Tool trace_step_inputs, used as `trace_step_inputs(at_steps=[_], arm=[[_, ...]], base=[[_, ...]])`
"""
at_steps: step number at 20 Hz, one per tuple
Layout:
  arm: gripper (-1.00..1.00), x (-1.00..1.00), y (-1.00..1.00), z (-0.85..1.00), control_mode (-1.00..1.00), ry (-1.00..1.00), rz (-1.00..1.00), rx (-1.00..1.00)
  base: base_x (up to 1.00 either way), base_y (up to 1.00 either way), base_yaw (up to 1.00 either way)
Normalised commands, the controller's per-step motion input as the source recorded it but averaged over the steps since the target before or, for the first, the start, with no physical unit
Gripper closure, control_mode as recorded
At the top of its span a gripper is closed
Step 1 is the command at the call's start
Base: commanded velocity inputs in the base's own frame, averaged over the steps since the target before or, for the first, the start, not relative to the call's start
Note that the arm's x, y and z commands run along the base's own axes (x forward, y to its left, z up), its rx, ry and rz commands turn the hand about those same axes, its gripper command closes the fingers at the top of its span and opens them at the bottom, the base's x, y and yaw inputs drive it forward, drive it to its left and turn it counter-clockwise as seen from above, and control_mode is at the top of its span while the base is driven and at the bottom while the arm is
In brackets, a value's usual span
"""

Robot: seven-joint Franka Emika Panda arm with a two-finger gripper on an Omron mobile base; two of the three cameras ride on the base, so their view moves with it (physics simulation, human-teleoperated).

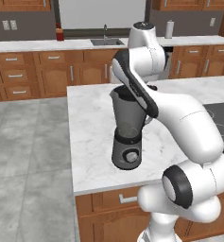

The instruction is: Open the blender lid, put the apple in the blender, close the lid, and start the blender.

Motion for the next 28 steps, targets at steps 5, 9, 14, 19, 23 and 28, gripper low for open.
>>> trace_step_inputs(at_steps=[5,9,14,19,23,28], arm=[[1.0,0.26,0.4,0.0,-1.0,0.0,0.09,0.0],[1.0,0.47,0.08,0.0,-1.0,-0.04,0.11,0.03],[1.0,0.13,0.0,0.0,-1.0,-0.2,0.07,0.02],[1.0,0.0,0.0,-0.01,-1.0,-0.23,0.03,0.01],[1.0,-0.06,0.0,0.0,-1.0,-0.27,0.0,0.0],[1.0,-0.09,0.0,0.14,-1.0,-0.26,0.0,0.0]], base=[[0.0,0.0,0.0],[0.0,0.0,0.0],[0.0,0.0,0.0],[0.0,0.0,0.0],[0.0,0.0,0.0],[0.0,0.0,0.0]])
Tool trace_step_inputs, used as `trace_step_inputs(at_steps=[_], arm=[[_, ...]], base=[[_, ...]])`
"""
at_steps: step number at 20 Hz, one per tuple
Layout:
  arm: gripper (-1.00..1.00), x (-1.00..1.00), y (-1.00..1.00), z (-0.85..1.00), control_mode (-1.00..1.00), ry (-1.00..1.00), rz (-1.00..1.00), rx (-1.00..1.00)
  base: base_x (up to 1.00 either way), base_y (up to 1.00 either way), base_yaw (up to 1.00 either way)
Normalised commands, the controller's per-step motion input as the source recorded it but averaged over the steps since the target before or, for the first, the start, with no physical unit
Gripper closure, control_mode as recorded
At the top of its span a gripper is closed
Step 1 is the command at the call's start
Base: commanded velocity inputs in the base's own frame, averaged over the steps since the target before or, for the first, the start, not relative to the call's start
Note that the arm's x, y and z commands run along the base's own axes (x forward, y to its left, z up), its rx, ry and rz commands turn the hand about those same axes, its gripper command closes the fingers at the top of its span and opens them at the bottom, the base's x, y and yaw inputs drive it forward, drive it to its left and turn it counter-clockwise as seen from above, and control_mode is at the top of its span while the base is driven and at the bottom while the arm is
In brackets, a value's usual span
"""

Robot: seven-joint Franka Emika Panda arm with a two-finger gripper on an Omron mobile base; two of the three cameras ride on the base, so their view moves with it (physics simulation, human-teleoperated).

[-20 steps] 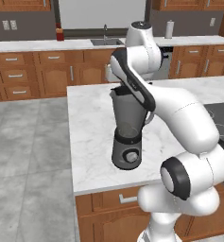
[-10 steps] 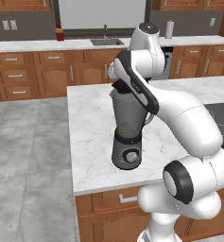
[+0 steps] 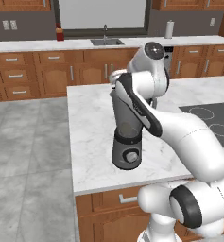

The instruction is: Open the blender lid, put the apple in the blender, close the lid, and start the blender.

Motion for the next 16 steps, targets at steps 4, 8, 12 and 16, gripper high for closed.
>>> trace_step_inputs(at_steps=[4,8,12,16], arm=[[1.0,-0.05,0.0,0.2,-1.0,-0.26,0.0,0.0],[1.0,-0.02,0.0,0.2,-1.0,-0.26,0.0,0.0],[1.0,0.0,0.02,0.0,-1.0,-0.08,0.0,0.0],[1.0,0.0,0.02,0.01,-1.0,0.0,0.0,0.0]], base=[[0.0,0.0,0.0],[0.0,0.0,0.0],[0.0,0.0,0.0],[0.0,0.0,0.0]])
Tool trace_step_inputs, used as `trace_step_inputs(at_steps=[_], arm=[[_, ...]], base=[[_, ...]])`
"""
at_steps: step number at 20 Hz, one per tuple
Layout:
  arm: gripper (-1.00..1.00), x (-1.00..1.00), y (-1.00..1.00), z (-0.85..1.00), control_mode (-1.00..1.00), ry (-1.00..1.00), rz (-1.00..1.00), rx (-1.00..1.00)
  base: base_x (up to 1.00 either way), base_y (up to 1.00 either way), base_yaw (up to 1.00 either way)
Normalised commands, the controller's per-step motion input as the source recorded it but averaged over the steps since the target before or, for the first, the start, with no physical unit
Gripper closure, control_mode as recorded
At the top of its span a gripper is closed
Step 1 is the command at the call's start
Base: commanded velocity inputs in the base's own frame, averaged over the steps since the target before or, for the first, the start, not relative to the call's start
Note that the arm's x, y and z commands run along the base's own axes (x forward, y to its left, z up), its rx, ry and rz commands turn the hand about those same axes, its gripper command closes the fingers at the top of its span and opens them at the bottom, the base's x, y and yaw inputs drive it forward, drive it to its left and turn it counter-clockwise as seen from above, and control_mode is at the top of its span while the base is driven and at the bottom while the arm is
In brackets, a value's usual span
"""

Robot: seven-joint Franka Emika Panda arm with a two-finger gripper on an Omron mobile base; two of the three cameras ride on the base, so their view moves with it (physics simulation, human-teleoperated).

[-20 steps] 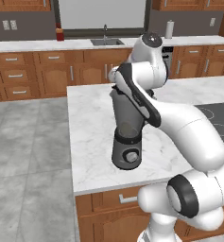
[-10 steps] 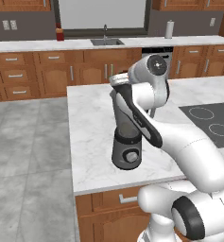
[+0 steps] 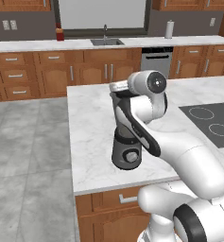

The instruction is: Open the blender lid, put the apple in the blender, close the lid, and start the blender.

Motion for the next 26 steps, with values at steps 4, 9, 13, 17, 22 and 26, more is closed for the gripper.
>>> trace_step_inputs(at_steps=[4,9,13,17,22,26], arm=[[1.0,-0.05,0.0,0.01,-1.0,0.03,-0.01,0.0],[1.0,0.0,0.0,0.0,-1.0,0.0,0.0,0.0],[1.0,-0.01,0.0,-0.03,-1.0,-0.03,0.0,0.0],[1.0,-0.06,0.0,-0.19,-1.0,-0.01,0.0,0.06],[-1.0,0.0,0.0,-0.22,-1.0,0.0,0.0,0.08],[-1.0,0.0,0.0,-0.03,-1.0,0.0,-0.01,0.01]], base=[[0.0,0.0,0.0],[0.0,0.0,0.0],[0.0,0.0,0.0],[0.0,0.0,0.0],[0.0,0.0,0.0],[0.0,0.0,0.0]])
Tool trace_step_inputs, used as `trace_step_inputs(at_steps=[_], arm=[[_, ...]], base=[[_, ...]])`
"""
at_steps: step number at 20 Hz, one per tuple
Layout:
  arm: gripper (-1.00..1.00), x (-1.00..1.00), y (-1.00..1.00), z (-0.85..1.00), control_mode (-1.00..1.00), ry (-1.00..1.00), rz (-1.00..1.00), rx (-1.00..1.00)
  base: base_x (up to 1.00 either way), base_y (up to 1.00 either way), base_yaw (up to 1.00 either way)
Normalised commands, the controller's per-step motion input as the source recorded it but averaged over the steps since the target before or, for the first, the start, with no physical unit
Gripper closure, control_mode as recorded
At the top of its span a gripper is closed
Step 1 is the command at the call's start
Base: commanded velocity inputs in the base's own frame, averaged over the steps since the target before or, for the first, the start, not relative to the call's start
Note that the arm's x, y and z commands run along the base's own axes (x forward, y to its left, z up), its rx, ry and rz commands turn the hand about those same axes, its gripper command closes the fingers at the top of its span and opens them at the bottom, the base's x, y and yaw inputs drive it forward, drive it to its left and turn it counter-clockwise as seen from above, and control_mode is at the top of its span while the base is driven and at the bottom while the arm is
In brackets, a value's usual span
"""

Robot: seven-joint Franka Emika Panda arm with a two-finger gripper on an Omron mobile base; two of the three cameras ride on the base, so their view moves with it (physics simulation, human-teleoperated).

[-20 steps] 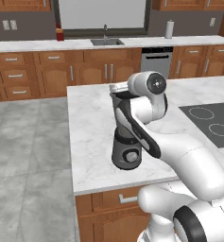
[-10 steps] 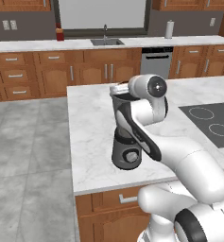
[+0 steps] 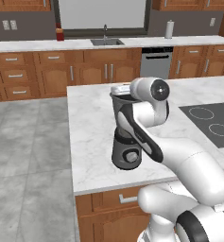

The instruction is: Open the blender lid, put the apple in the blender, close the lid, and start the blender.

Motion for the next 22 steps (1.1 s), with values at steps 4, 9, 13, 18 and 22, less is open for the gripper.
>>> trace_step_inputs(at_steps=[4,9,13,18,22], arm=[[-1.0,0.0,0.0,0.08,-1.0,0.0,-0.01,0.0],[-1.0,-0.01,0.02,0.44,-1.0,0.0,-0.04,0.0],[-1.0,-0.11,0.03,0.58,-1.0,0.0,-0.07,0.0],[-1.0,-0.66,0.05,0.26,-1.0,-0.01,-0.1,0.0],[-1.0,-1.0,0.16,-0.04,-1.0,-0.02,-0.23,0.0]], base=[[0.0,0.0,0.0],[0.0,0.0,0.0],[0.0,0.0,0.0],[0.0,0.0,0.0],[0.0,0.0,0.0]])
